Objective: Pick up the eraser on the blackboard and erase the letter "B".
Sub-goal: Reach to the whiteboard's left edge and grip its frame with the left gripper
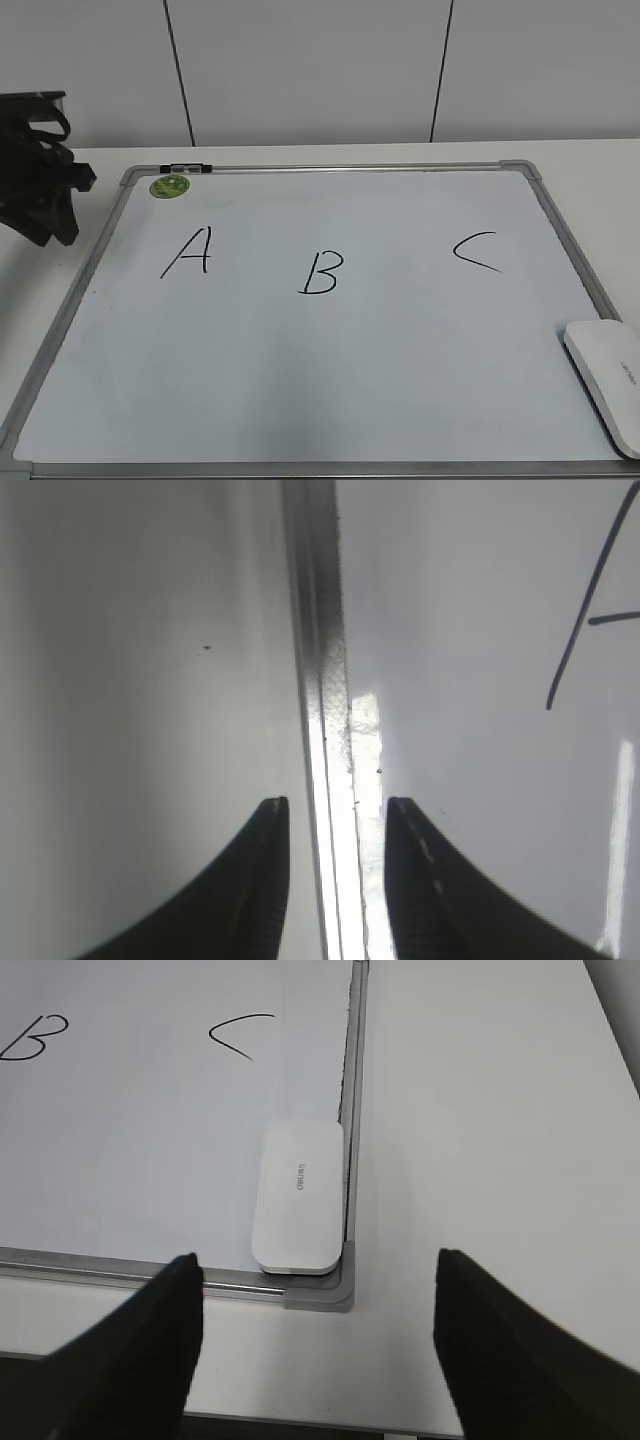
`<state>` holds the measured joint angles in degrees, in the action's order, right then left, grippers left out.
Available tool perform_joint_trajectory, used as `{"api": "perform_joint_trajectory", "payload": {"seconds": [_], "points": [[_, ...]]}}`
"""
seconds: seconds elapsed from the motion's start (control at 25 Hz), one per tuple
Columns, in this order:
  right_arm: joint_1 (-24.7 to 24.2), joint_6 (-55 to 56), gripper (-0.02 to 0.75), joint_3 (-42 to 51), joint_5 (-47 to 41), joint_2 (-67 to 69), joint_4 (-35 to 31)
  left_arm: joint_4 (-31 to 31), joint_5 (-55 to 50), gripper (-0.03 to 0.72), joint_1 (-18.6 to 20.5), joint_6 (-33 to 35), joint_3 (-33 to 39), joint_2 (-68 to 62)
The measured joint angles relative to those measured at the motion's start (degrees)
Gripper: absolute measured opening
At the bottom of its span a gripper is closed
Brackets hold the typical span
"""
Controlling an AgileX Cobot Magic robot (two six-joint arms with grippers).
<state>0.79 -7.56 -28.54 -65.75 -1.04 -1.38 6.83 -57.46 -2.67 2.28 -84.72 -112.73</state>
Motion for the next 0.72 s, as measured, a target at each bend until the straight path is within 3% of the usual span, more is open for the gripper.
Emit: {"api": "perform_joint_trajectory", "payload": {"seconds": [0.72], "points": [[0.0,0.0,0.536,0.0,0.0,0.0,0.0,0.2,2.4,0.247,-0.2,-2.3,-0.4,-7.2]]}}
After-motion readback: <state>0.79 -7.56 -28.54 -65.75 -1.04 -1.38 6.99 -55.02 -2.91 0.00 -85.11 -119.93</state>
